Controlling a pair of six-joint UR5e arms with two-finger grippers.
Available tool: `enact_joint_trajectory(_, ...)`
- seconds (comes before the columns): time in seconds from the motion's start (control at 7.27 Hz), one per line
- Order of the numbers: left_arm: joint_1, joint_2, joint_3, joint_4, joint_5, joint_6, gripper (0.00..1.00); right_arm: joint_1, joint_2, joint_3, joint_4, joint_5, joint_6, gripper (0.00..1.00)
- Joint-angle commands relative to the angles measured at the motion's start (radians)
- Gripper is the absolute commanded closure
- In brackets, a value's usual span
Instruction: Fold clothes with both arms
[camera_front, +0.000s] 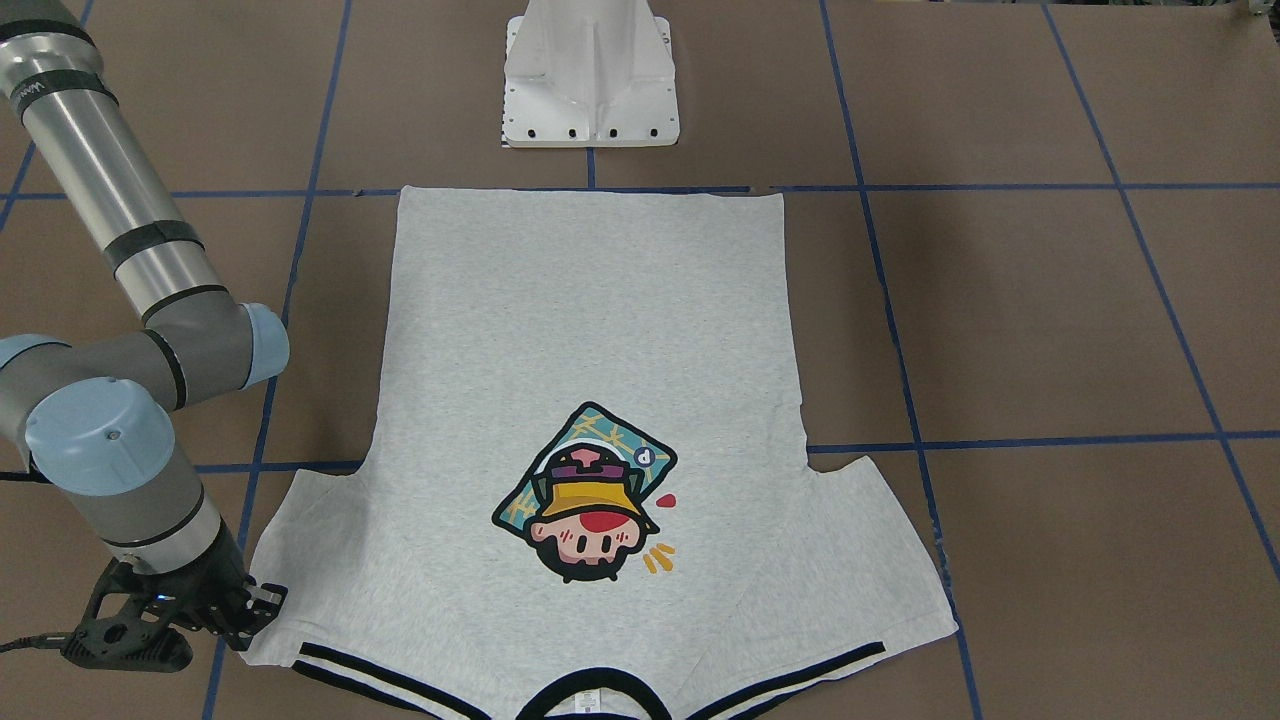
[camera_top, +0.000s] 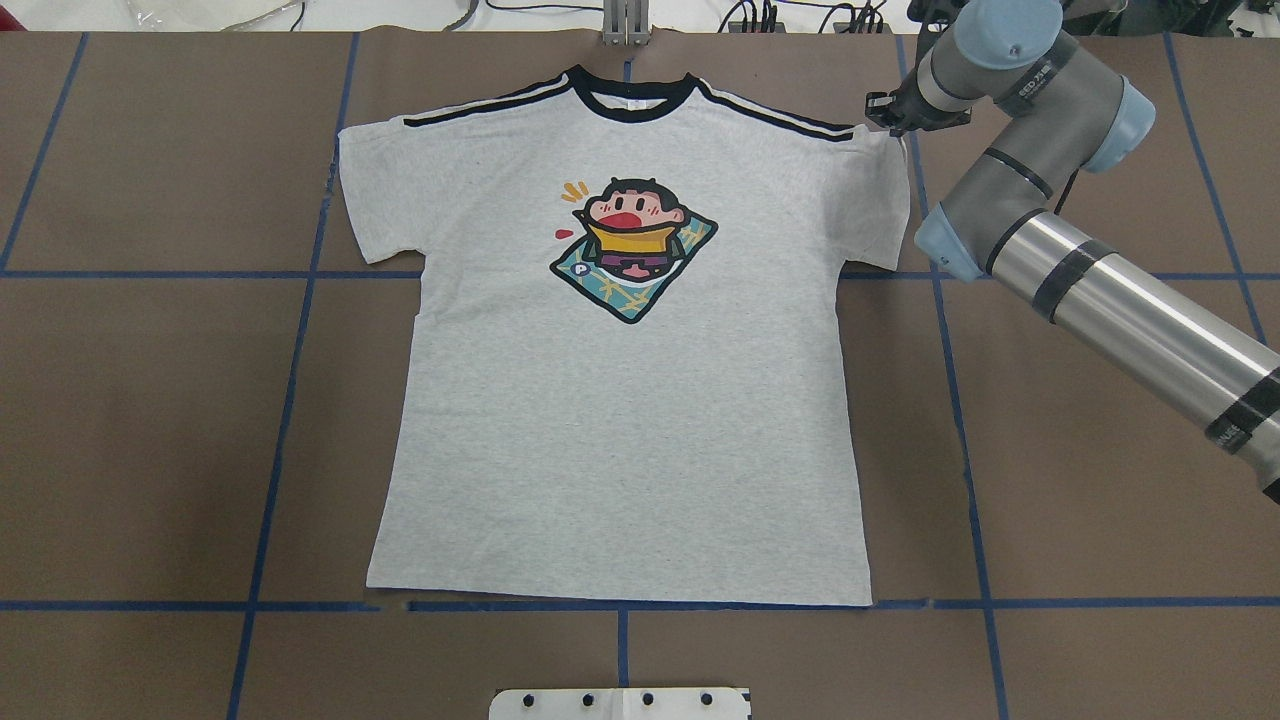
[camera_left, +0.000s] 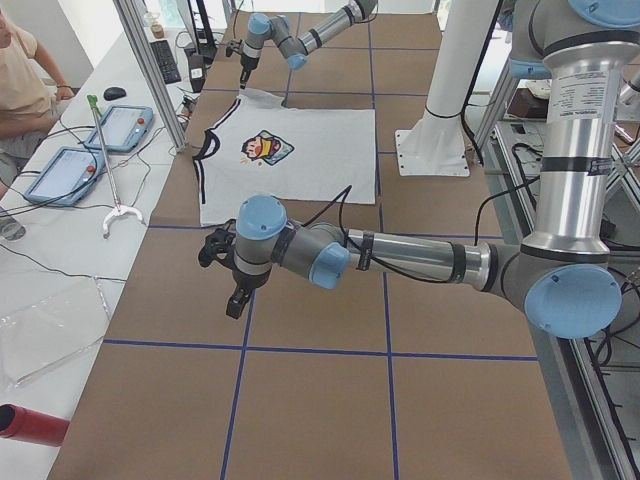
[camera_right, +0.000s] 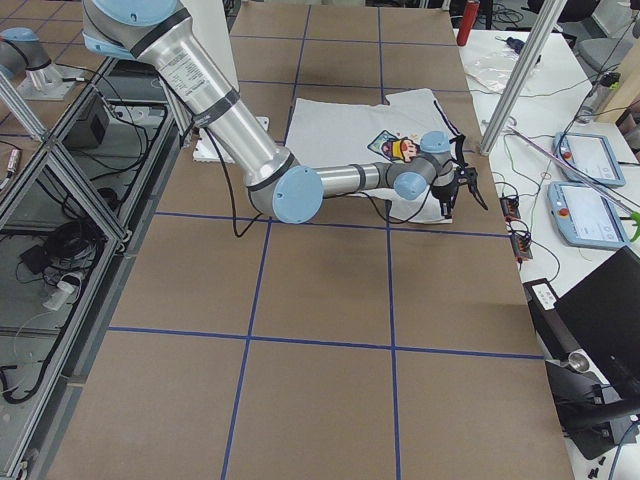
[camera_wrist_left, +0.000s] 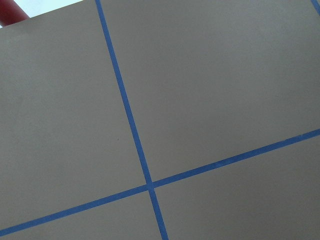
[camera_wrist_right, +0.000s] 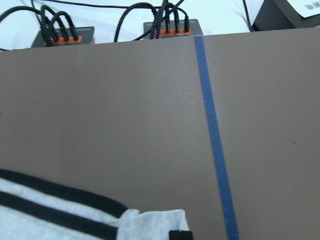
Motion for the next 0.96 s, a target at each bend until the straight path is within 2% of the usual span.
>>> enact_joint_trajectory(0.0, -0.001, 0.000, -0.010, -0.001, 0.000, -0.001, 0.00, -0.083, 0.006, 0.185, -0.165, -0.008, 0.062, 1.00)
enact_joint_trajectory(0.14, 0.000, -0.001, -0.010, -0.001, 0.000, -0.001, 0.00, -0.128, 0.074, 0.161, -0.216, -0.072, 0.108, 1.00)
enact_joint_trajectory(0.28, 0.000, -0.003, -0.012, -0.001, 0.000, -0.001, 0.00, -0.157, 0.155, 0.036, -0.226, -0.165, 0.140, 1.00)
enact_joint_trajectory(0.41, 0.000, -0.003, -0.018, 0.000, 0.000, -0.002, 0.00, -0.156, 0.206, -0.071, -0.212, -0.174, 0.131, 1.00)
enact_joint_trajectory(0.55, 0.000, -0.003, -0.033, 0.003, 0.001, -0.007, 0.00, -0.154, 0.227, -0.136, -0.165, -0.194, 0.131, 1.00)
enact_joint_trajectory(0.83, 0.000, -0.001, -0.045, 0.006, 0.003, -0.008, 0.00, -0.128, 0.295, -0.229, -0.157, -0.222, 0.131, 1.00)
